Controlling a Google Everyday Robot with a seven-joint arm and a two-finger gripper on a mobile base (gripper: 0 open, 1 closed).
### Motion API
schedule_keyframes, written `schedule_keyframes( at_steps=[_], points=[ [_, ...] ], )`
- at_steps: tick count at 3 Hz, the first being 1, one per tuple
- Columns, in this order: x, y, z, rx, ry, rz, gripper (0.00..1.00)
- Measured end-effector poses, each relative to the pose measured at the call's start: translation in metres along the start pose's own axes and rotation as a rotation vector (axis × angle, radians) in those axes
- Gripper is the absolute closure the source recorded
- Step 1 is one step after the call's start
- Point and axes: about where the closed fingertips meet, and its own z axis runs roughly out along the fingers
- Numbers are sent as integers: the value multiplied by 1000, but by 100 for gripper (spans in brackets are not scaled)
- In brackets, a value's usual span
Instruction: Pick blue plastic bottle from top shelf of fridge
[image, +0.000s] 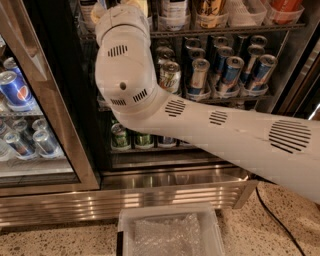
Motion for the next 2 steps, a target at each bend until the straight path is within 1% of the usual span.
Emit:
schedule_keyframes(
  at_steps=[1, 2],
  points=[
    [-10, -2, 3, 9, -42, -2, 43],
    [-17, -6, 1, 26, -68, -3, 43]
  ],
)
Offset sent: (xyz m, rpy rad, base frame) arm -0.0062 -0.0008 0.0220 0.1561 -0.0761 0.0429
